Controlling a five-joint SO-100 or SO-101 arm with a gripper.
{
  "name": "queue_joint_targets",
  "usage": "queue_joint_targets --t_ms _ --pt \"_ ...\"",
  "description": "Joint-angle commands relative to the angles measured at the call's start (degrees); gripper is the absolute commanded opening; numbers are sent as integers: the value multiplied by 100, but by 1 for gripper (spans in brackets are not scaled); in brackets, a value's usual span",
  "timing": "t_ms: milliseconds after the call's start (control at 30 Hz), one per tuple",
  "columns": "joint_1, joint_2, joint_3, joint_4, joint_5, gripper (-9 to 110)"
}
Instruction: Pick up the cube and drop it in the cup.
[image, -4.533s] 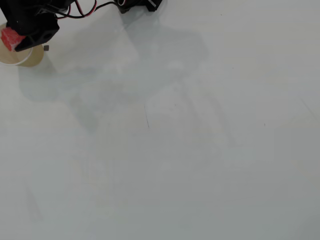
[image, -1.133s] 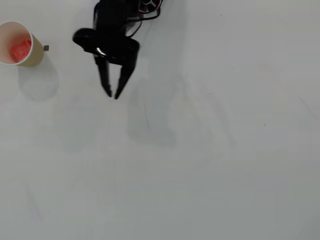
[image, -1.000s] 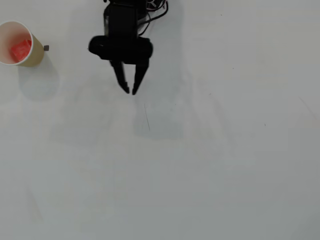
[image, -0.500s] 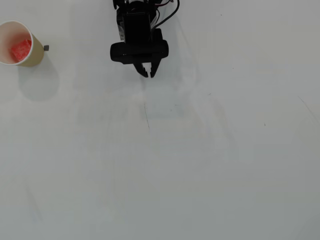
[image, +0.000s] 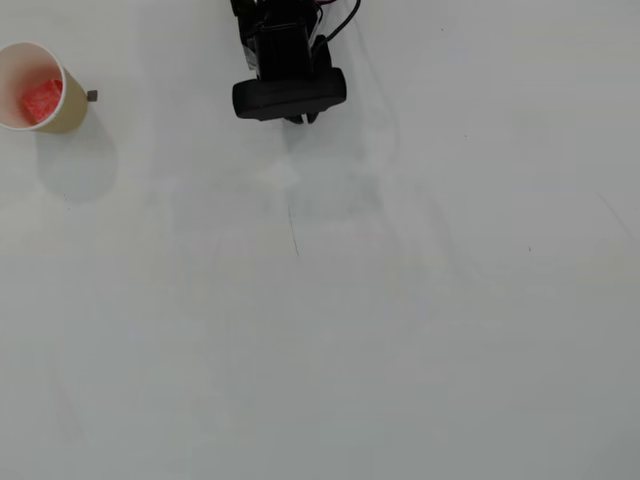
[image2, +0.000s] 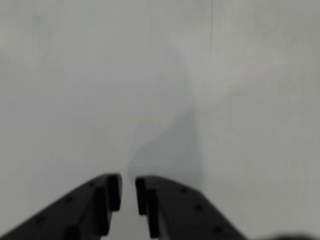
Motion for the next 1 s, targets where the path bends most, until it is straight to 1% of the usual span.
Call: queue_joint_targets --t_ms 0,967 --pt "18 193 299 -70 0 1" --pt "-18 193 299 35 9 1"
